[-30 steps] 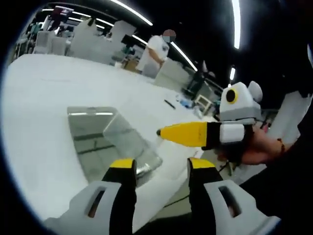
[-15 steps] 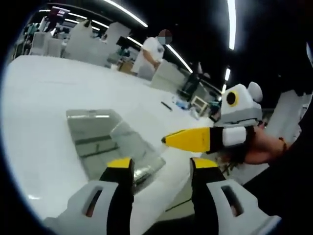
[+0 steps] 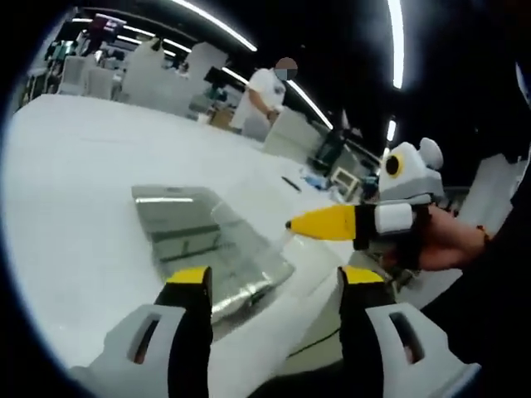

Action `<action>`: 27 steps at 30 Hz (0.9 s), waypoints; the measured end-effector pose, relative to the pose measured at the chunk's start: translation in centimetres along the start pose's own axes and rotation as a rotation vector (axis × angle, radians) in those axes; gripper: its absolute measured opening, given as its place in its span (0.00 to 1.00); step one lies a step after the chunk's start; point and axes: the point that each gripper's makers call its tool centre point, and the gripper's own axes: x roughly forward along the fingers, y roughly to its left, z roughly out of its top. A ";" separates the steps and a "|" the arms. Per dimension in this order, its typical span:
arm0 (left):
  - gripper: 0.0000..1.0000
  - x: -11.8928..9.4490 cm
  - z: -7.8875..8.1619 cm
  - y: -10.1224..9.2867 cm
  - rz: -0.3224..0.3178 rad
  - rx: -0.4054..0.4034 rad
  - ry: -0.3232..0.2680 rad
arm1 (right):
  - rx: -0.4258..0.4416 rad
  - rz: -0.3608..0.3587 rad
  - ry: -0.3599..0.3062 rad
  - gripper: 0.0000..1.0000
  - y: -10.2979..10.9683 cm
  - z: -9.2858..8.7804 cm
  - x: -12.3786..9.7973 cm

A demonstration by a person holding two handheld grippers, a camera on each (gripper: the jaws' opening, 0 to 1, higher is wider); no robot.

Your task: Insert the divider into the dual guide fixture by aligning both edges with the guide slots and pushing it downward to the bottom, including one-sided entry, uneven engagement, binding, and posture correction.

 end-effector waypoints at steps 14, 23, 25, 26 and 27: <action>0.65 -2.0 -0.4 1.4 0.009 0.091 0.035 | 0.045 -0.079 -0.050 0.00 -0.7 0.6 0.0; 0.68 -3.1 0.0 3.0 0.056 0.170 0.023 | 0.043 -0.153 -0.059 0.00 -1.4 0.5 0.2; 0.70 -3.4 0.0 3.4 0.055 0.165 0.020 | 0.046 -0.177 -0.065 0.00 -1.7 0.5 0.2; 0.71 -3.5 0.0 3.5 0.055 0.159 0.015 | 0.054 -0.188 -0.069 0.00 -1.8 0.5 0.2; 0.71 -3.6 0.0 3.6 0.057 0.154 0.013 | 0.056 -0.193 -0.074 0.00 -1.9 0.5 0.2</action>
